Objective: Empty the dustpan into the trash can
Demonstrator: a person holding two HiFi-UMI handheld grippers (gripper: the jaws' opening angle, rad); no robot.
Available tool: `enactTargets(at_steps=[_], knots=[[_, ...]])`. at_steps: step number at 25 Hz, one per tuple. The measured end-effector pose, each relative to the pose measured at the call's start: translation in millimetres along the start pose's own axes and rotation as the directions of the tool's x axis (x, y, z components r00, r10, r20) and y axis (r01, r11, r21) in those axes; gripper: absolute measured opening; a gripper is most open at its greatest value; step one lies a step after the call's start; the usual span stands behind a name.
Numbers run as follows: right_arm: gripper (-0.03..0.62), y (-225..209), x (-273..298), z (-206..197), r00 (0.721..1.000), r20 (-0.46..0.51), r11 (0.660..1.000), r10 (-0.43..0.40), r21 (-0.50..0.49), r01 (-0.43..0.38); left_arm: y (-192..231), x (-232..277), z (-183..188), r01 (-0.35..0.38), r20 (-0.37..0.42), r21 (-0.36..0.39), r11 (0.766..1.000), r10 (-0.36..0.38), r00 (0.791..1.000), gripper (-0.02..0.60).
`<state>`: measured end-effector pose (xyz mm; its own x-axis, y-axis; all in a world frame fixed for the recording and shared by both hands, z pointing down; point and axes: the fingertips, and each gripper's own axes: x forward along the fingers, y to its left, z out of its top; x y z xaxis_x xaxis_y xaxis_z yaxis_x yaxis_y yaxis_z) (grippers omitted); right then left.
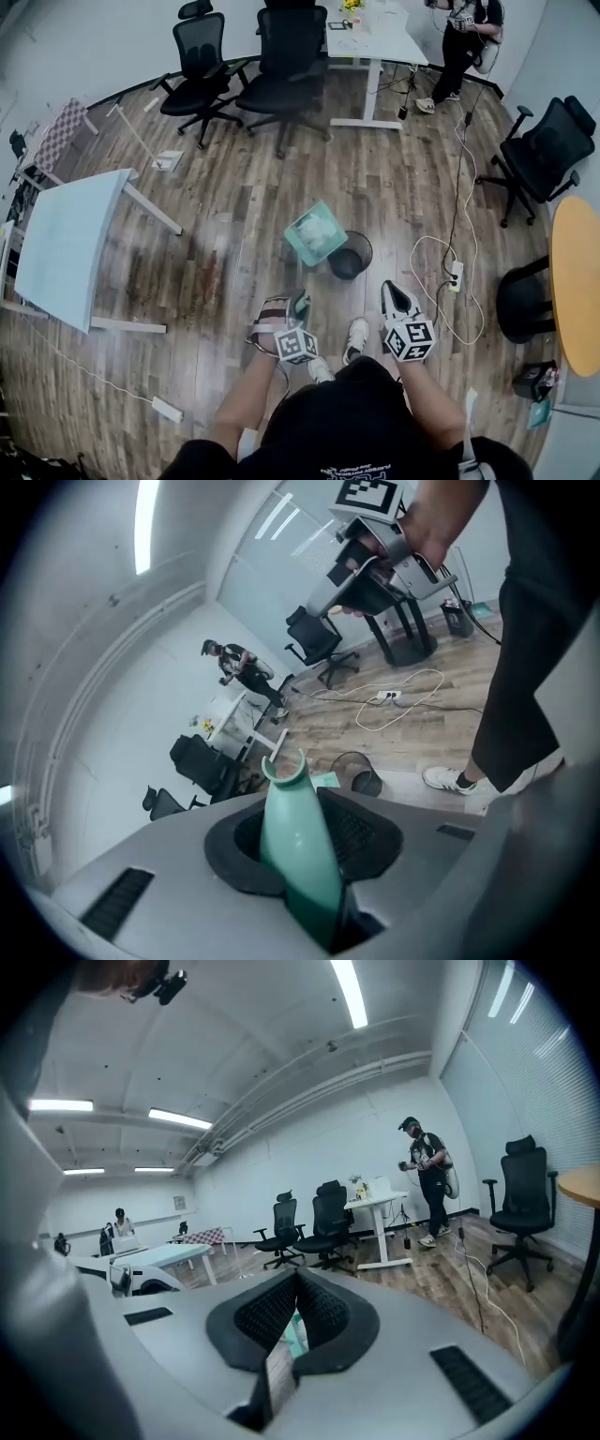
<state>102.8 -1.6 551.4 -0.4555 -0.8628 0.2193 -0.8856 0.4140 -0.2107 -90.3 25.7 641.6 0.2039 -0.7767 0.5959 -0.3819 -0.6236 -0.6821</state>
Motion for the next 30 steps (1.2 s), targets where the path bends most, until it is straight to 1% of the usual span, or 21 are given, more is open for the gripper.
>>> enactTargets(at_steps=[6,9,12,14,17,20,23,24,26,30], knots=[[0.023,20.1,-1.6,1.2,1.0,-0.003,0.997,0.03,-0.076,-0.03,-11.0,3.3,6.1,0.011,0.001,0.125,0.992,-0.012,1.0,0.109],[0.023,22.5,-1.7,0.1,0.999,-0.012,0.995,0.036,-0.097,-0.037,-16.6,9.2,15.0,0.032,0.009,0.197,0.98,-0.034,0.999,0.109],[0.023,27.4,-3.1,-4.9,0.999,-0.016,0.994,0.047,-0.101,-0.049,-26.9,11.8,22.0,0.088,-0.005,0.267,0.96,-0.09,0.996,0.107],[0.023,30.1,-4.3,-6.6,0.999,-0.016,0.994,0.051,-0.094,-0.052,-33.9,16.8,21.3,0.123,-0.042,0.331,0.936,-0.115,0.992,0.104],[0.023,31.8,-5.5,-4.4,0.998,-0.013,0.995,0.059,-0.082,-0.06,-39.6,23.7,22.4,0.153,-0.098,0.406,0.901,-0.124,0.987,0.101],[0.023,30.6,-7.0,-0.1,0.998,-0.005,0.995,0.056,-0.079,-0.057,-44.0,25.0,35.5,0.18,-0.105,0.465,0.867,-0.147,0.983,0.1],[0.023,28.3,-9.4,2.6,0.999,0.002,0.996,0.047,-0.077,-0.047,-50.5,24.7,47.6,0.179,-0.091,0.516,0.838,-0.154,0.984,0.1],[0.023,27.6,-9.3,2.9,0.999,0.004,0.996,0.045,-0.078,-0.045,-52.9,24.4,48.3,0.184,-0.1,0.547,0.817,-0.155,0.983,0.1],[0.023,26.6,-8.4,3.5,0.999,0.007,0.996,0.045,-0.081,-0.044,-60.6,23.4,47.3,0.211,-0.126,0.61,0.764,-0.17,0.977,0.1],[0.023,26.1,-7.4,1.0,0.999,0.008,0.997,0.045,-0.068,-0.044,-85.8,24.3,48.8,0.244,-0.136,0.697,0.674,-0.21,0.968,0.1]])
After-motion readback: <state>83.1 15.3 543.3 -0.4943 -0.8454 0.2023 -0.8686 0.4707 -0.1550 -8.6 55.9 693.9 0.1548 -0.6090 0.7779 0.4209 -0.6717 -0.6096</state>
